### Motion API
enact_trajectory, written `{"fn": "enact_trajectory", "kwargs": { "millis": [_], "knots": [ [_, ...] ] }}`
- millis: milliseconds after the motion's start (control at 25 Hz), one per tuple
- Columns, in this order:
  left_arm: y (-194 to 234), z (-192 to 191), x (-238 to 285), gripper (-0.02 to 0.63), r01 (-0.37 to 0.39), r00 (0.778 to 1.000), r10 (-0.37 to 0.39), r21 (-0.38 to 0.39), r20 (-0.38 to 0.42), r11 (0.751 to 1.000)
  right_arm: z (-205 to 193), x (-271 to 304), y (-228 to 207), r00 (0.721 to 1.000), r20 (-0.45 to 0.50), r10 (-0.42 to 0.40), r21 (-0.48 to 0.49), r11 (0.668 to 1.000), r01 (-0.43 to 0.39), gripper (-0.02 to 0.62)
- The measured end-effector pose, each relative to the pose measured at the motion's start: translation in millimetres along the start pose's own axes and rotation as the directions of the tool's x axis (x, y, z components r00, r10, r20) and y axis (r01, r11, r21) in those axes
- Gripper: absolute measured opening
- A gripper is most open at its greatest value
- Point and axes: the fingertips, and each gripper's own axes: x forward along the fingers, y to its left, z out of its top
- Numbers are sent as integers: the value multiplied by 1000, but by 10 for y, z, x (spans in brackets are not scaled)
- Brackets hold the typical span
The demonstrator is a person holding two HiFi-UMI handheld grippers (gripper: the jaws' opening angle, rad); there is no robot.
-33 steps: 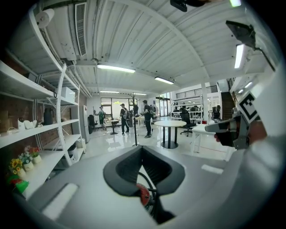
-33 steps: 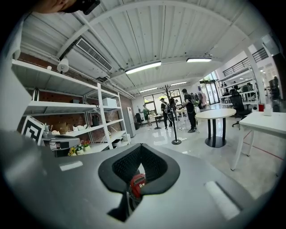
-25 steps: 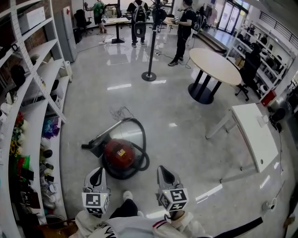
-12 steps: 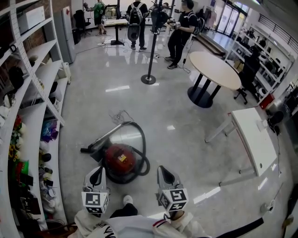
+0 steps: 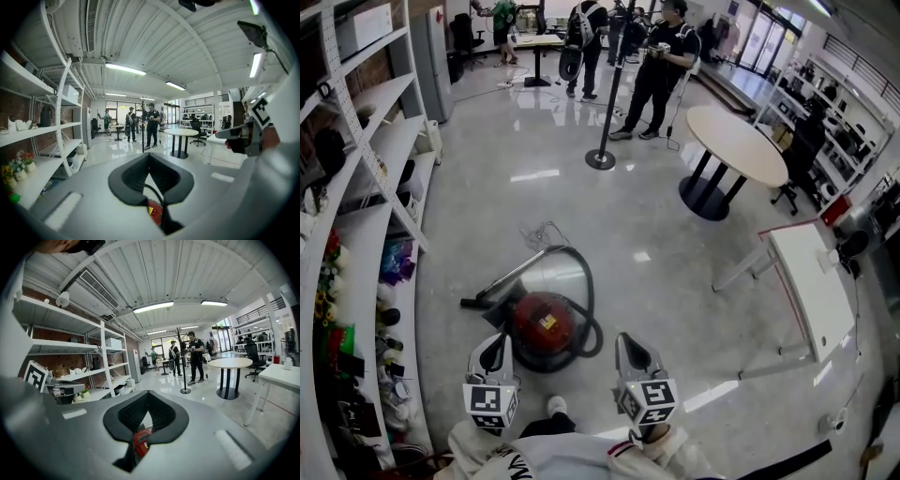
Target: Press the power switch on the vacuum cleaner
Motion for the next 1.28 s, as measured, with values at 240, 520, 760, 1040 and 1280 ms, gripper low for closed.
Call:
{"fn": "enact_trajectory", "kwargs": {
  "millis": [240,520,760,1040,1280],
  "knots": [
    [103,-23,99,0,-3,1000,2,-10,-3,1000,32,160,14,1000,-8,0,-10,1000,0,1],
    [239,-54,207,0,0,1000,0,-20,-8,1000,54,351,114,1000,-14,10,-15,1000,-10,0],
    [237,-34,260,0,18,1000,-19,-14,-2,1000,59,390,123,1000,-8,1,-10,1000,-1,0],
    [279,-16,250,0,15,1000,-15,-6,-8,1000,46,435,147,1000,-14,4,-8,1000,-4,0],
    [264,6,268,0,7,1000,-7,-6,-8,1000,78,465,153,1000,-14,20,-9,1000,-20,0]
  ]
}}
